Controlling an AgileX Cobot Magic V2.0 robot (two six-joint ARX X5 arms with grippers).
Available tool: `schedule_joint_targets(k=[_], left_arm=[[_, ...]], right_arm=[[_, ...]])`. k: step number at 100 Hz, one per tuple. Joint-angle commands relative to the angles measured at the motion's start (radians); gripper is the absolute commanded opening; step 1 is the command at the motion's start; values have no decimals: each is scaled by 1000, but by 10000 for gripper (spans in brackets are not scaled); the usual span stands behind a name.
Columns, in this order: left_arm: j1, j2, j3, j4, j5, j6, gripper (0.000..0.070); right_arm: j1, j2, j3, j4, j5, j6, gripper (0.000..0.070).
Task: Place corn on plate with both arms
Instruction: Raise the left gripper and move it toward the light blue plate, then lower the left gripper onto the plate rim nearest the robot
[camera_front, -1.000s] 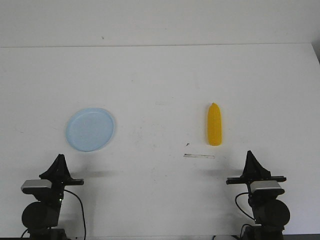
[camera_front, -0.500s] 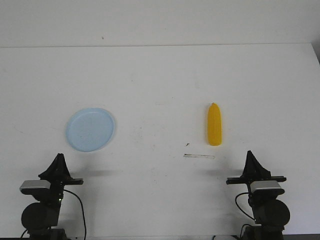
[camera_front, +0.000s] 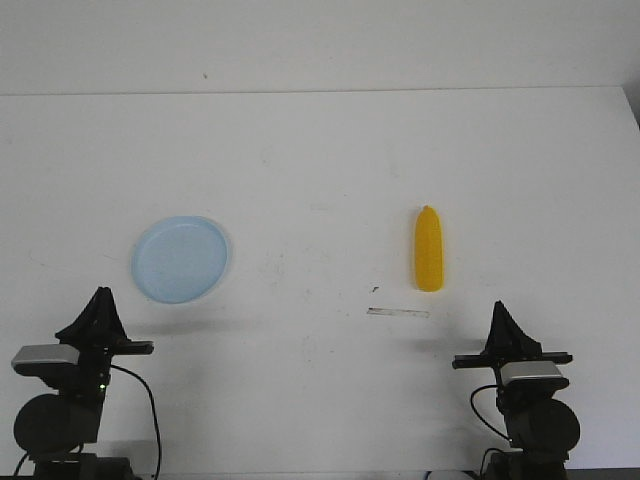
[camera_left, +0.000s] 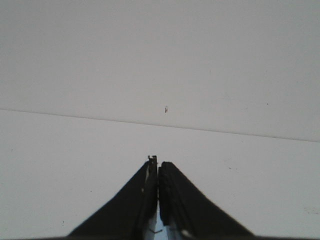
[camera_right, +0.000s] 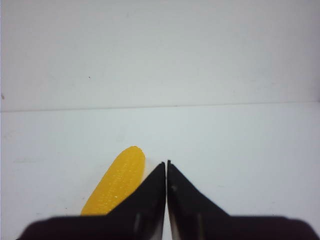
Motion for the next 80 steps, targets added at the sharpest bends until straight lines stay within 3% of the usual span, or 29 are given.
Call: schedule_joint_targets(k=[1, 58, 67, 80], left_arm=[[0, 78, 62, 8, -3, -3, 1], [45, 771, 552, -270, 5, -5, 1], [79, 846, 628, -370, 5, -40, 1], [125, 944, 715, -464, 6, -161, 1]], right_arm=[[1, 1, -1, 11, 0, 5, 2], [1, 1, -1, 11, 0, 5, 2], [1, 2, -1, 11, 0, 5, 2], [1, 1, -1, 11, 0, 5, 2]])
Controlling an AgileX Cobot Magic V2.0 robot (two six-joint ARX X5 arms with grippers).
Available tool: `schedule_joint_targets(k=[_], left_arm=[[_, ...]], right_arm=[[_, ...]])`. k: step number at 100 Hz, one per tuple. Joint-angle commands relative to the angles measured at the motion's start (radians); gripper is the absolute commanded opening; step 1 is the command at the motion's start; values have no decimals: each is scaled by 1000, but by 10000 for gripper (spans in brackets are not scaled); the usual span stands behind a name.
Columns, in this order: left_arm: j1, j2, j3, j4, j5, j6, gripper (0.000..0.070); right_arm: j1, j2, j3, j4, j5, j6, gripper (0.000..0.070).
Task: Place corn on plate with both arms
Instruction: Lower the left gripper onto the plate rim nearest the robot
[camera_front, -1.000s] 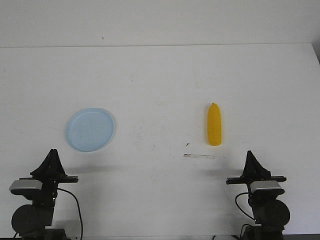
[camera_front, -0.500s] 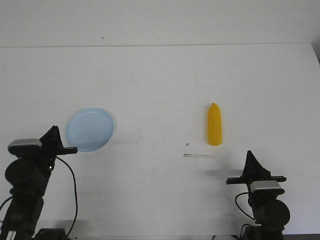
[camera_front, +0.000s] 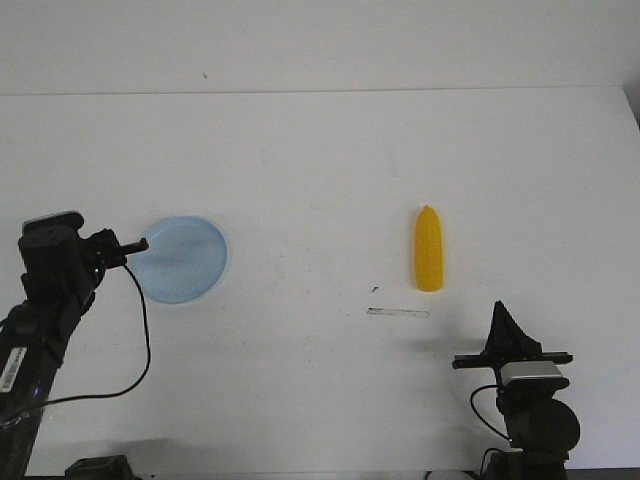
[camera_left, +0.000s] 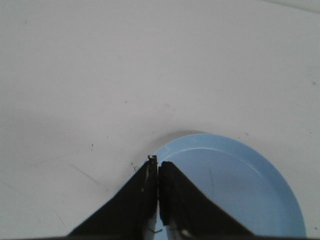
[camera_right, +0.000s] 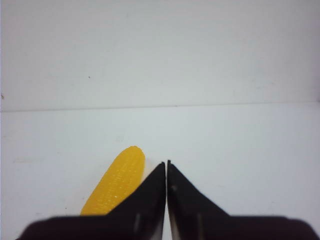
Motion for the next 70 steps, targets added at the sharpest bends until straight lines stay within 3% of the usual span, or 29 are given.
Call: schedule_joint_targets(k=[1, 10, 25, 34, 47, 60, 70], left_arm=[[20, 50, 50, -28, 2, -98, 1], [58, 112, 93, -79, 61, -86, 1], [150, 221, 152, -179, 318, -74, 1], [195, 273, 166, -210, 412, -81, 1], [244, 330, 167, -240, 426, -93, 17], [261, 381, 167, -254, 426, -91, 207], [260, 425, 167, -254, 431, -89, 257]], right_arm=[[1, 1, -1, 11, 0, 5, 2], [1, 1, -1, 11, 0, 5, 2], [1, 1, -1, 11, 0, 5, 2], [1, 1, -1, 11, 0, 5, 2], [1, 1, -1, 11, 0, 5, 2], [1, 1, -1, 11, 0, 5, 2], [1, 1, -1, 11, 0, 5, 2]])
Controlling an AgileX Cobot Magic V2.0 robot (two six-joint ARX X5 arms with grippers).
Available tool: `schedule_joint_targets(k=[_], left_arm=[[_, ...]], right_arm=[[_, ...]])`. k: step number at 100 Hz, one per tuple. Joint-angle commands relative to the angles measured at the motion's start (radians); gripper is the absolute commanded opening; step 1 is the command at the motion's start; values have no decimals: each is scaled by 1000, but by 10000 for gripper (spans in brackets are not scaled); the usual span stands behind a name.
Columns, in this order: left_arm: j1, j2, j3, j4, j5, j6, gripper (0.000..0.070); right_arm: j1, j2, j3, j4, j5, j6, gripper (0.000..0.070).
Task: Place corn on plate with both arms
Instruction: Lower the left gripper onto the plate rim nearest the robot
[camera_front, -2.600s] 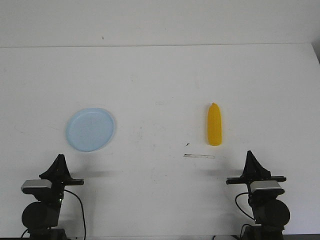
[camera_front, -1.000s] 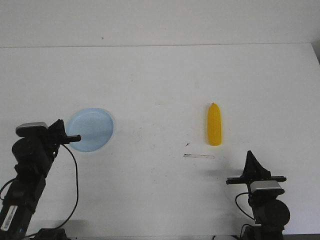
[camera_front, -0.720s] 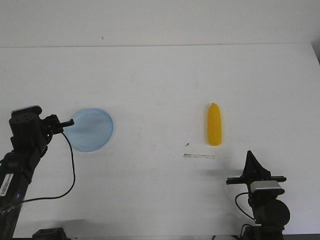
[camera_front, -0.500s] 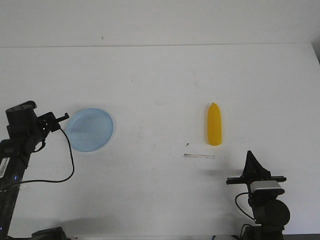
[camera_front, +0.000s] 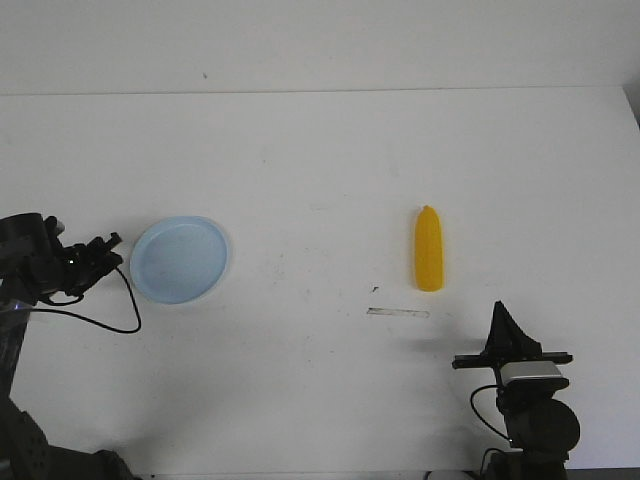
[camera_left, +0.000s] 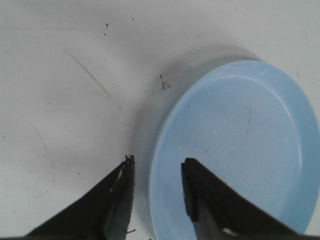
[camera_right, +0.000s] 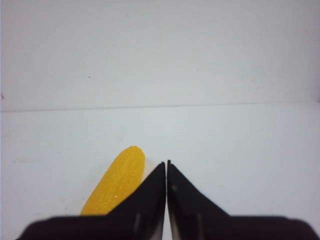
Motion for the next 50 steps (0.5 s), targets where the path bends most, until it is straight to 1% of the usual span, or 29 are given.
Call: schedule_joint_targets(k=[1, 12, 17, 50], left_arm=[[1, 42, 21, 0, 15, 0, 257], [-2, 88, 21, -1, 80, 0, 257], [-3, 106, 21, -1, 95, 0, 257], [-21, 160, 21, -3, 90, -1, 257]], right_arm=[[1, 1, -1, 11, 0, 5, 2], [1, 1, -1, 11, 0, 5, 2], [1, 1, -1, 11, 0, 5, 2], [1, 1, -1, 11, 0, 5, 2]])
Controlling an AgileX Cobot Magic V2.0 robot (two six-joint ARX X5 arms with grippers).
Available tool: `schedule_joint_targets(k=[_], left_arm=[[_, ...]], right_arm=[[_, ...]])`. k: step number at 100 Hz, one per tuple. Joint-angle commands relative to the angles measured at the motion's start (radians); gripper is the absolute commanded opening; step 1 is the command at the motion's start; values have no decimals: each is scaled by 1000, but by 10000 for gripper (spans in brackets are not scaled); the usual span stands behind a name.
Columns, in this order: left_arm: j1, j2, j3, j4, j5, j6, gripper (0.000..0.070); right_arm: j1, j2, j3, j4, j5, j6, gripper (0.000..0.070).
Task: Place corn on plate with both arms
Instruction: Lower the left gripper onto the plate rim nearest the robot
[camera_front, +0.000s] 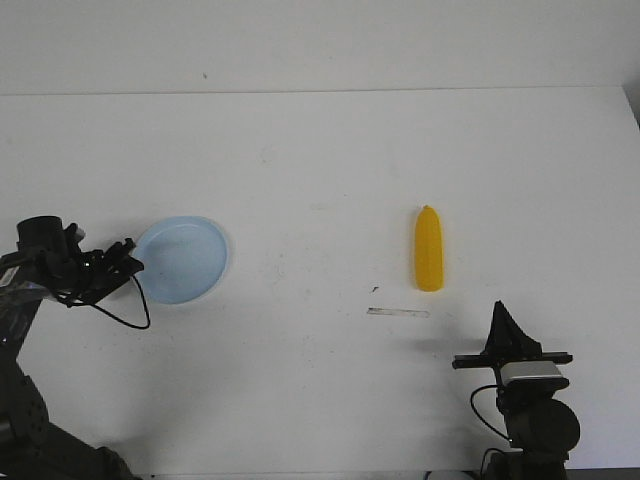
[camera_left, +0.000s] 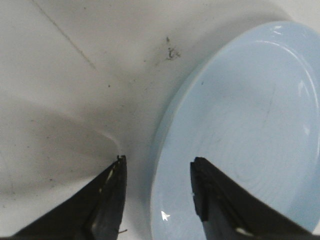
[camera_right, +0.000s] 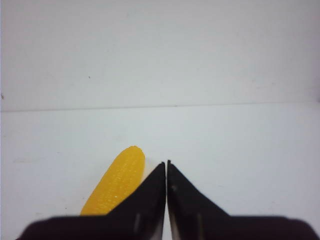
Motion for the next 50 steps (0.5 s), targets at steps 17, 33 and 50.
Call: schedule_joint_targets(k=[17, 33, 50], left_arm=[[-25, 45, 21, 0, 6, 0, 257], [-38, 52, 21, 1, 6, 8, 243], [-40, 52, 21, 0, 6, 8, 11]], right_arm=[[1, 1, -1, 11, 0, 5, 2], [1, 1, -1, 11, 0, 5, 2], [1, 1, -1, 11, 0, 5, 2]])
